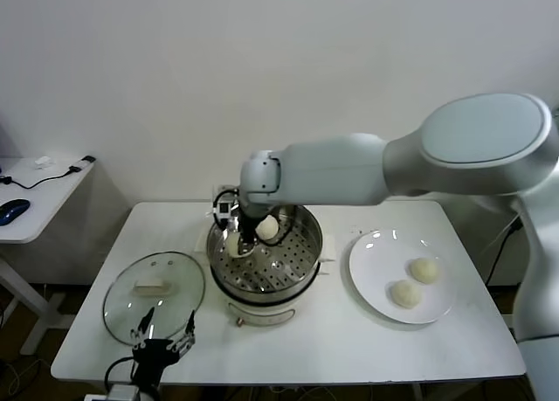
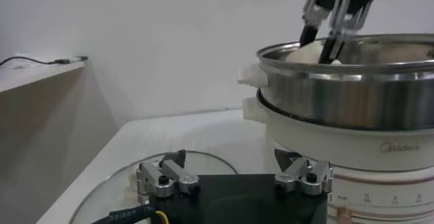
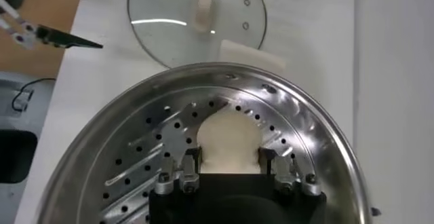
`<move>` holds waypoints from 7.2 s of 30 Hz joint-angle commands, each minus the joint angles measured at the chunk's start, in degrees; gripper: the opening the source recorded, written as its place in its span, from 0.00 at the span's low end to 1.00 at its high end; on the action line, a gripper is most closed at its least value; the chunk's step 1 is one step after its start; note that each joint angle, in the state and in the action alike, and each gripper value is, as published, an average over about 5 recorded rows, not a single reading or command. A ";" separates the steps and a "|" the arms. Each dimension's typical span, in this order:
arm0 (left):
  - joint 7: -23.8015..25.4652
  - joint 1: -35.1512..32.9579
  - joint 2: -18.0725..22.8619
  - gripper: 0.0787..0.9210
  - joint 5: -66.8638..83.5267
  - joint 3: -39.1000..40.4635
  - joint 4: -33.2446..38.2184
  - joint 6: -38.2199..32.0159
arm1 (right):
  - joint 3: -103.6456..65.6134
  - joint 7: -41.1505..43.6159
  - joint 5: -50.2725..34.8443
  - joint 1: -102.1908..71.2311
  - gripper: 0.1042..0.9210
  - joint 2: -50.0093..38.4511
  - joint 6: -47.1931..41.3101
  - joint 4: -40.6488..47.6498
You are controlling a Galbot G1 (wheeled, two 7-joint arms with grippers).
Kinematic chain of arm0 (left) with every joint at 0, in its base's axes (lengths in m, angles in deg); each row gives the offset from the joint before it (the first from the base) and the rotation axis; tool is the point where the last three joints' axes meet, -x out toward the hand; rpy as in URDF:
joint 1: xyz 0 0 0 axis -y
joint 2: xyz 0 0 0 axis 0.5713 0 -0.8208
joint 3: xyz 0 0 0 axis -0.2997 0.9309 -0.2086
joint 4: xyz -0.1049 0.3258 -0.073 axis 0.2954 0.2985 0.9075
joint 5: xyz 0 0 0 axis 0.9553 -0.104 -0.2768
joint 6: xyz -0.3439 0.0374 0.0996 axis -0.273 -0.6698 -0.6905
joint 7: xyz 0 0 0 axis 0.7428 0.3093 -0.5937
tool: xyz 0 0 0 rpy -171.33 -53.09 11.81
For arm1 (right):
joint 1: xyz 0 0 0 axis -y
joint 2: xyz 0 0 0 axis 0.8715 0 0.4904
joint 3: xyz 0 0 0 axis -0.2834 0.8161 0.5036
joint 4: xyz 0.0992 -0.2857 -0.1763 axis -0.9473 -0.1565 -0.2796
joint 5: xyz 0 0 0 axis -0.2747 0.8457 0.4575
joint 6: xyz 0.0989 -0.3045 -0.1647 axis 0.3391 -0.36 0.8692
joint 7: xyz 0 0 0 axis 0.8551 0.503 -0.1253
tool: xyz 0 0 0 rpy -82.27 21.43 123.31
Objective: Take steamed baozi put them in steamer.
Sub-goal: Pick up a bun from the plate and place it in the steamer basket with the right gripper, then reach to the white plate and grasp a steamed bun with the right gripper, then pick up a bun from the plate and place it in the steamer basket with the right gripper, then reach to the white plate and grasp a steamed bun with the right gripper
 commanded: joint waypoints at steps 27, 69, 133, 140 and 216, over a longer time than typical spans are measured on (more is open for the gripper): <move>0.28 0.27 -0.17 0.88 0.00 0.17 1.16 0.71 | 18.12 24.10 24.22 26.30 0.88 -45.84 15.87 -21.28; 0.20 -1.18 1.52 0.88 -1.75 -0.33 -0.34 0.16 | -10.84 16.50 42.49 -22.57 0.86 -48.36 11.95 -1.46; -0.21 -2.43 2.46 0.88 -2.79 0.19 0.28 -0.56 | -4.56 24.51 57.86 -4.87 0.68 -2.92 58.00 -0.76; -0.19 -2.56 2.48 0.88 -2.79 0.34 0.64 -0.47 | -5.37 25.29 54.04 -1.34 0.85 -5.09 58.66 -1.87; 0.19 -3.29 4.96 0.88 -4.95 0.18 0.58 -0.81 | -23.92 25.74 52.26 -26.81 0.72 -45.28 26.87 19.21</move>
